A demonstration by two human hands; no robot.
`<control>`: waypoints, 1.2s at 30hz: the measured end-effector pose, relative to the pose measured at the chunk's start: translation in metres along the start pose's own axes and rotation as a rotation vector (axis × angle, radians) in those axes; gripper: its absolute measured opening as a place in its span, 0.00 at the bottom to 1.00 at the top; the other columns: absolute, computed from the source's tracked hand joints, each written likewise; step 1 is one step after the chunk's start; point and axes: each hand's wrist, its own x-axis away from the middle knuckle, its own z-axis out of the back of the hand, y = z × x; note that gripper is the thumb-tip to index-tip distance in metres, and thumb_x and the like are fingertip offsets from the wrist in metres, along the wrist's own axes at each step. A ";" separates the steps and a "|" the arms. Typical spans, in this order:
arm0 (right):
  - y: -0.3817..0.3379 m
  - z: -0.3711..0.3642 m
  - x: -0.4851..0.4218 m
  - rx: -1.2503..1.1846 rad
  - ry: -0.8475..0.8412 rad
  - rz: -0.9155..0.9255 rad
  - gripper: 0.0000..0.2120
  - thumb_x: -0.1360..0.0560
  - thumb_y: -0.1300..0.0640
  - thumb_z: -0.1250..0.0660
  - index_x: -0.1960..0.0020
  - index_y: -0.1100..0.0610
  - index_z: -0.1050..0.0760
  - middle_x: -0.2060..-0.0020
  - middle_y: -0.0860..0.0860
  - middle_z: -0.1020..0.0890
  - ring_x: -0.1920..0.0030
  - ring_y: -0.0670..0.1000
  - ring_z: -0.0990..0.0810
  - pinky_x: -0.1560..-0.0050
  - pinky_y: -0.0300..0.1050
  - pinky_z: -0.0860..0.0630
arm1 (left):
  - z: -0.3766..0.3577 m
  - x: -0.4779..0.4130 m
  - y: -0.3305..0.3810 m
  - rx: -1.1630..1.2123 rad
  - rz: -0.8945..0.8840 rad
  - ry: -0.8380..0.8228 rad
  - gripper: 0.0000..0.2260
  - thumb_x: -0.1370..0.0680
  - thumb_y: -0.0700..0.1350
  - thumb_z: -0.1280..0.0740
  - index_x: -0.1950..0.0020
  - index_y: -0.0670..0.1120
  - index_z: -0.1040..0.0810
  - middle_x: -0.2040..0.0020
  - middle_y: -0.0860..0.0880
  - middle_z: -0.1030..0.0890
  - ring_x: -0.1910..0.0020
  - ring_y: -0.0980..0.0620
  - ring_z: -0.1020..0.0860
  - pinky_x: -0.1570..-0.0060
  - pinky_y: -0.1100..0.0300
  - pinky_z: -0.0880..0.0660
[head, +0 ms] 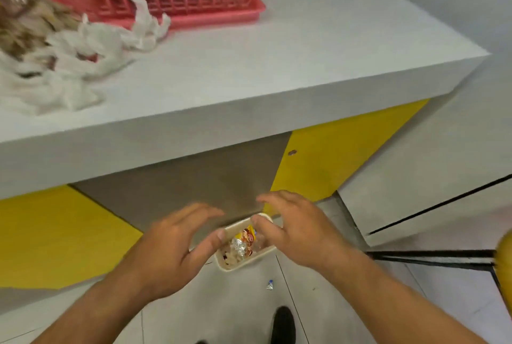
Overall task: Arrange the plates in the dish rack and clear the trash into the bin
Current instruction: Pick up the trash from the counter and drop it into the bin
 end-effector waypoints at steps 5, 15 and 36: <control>-0.066 0.074 0.019 0.082 0.103 0.050 0.21 0.22 0.41 0.40 0.32 0.47 0.30 0.36 0.45 0.25 0.35 0.48 0.29 0.38 0.46 0.30 | 0.093 -0.003 0.051 -0.074 -0.098 0.023 0.25 0.24 0.67 0.50 0.37 0.57 0.27 0.40 0.61 0.25 0.43 0.62 0.28 0.47 0.62 0.27; -0.115 0.150 0.016 0.122 0.251 0.098 0.17 0.22 0.43 0.39 0.37 0.49 0.27 0.40 0.45 0.24 0.39 0.48 0.27 0.39 0.46 0.28 | 0.168 -0.027 0.084 -0.152 -0.192 0.108 0.23 0.23 0.65 0.48 0.38 0.55 0.26 0.41 0.58 0.24 0.42 0.60 0.28 0.44 0.62 0.29; -0.209 0.133 -0.170 0.365 0.108 0.116 0.19 0.18 0.52 0.45 0.27 0.47 0.36 0.35 0.52 0.28 0.37 0.55 0.29 0.41 0.52 0.27 | 0.269 -0.052 -0.039 -0.127 -0.096 0.263 0.18 0.23 0.63 0.46 0.42 0.58 0.24 0.44 0.64 0.25 0.45 0.64 0.28 0.47 0.64 0.29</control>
